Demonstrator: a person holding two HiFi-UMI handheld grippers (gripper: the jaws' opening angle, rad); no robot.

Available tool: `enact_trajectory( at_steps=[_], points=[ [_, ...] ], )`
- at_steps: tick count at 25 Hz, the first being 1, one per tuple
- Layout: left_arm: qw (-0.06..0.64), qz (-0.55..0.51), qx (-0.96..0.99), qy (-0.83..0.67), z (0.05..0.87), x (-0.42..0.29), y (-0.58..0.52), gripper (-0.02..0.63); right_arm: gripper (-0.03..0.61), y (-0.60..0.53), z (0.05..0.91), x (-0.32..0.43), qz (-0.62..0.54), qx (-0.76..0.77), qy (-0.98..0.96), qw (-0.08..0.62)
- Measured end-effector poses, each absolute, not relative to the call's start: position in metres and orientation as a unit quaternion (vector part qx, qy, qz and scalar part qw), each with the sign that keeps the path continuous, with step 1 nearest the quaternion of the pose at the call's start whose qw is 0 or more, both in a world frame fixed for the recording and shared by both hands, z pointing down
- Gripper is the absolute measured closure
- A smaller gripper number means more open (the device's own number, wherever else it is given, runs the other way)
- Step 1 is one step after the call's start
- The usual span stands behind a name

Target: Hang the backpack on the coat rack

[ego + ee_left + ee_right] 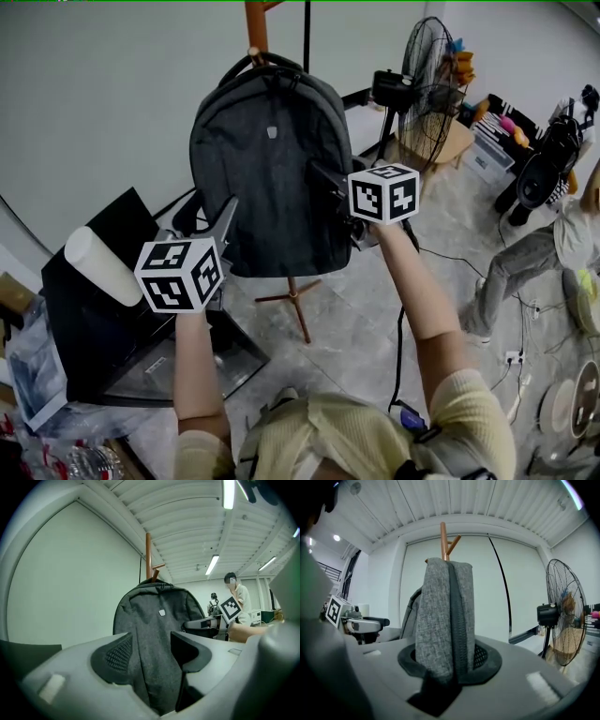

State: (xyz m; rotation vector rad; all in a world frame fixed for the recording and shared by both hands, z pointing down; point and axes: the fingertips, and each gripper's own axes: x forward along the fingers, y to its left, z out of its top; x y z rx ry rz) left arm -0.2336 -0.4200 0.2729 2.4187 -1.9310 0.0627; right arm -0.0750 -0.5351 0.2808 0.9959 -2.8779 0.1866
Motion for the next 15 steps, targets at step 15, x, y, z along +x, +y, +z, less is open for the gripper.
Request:
enact_trajectory(
  at_steps=[15],
  points=[
    [-0.009,-0.026,0.799,-0.601,0.262,-0.201,-0.395,0.4,0.33,-0.523,0.284,-0.06,-0.022,0.394,-0.918,0.05]
  ],
)
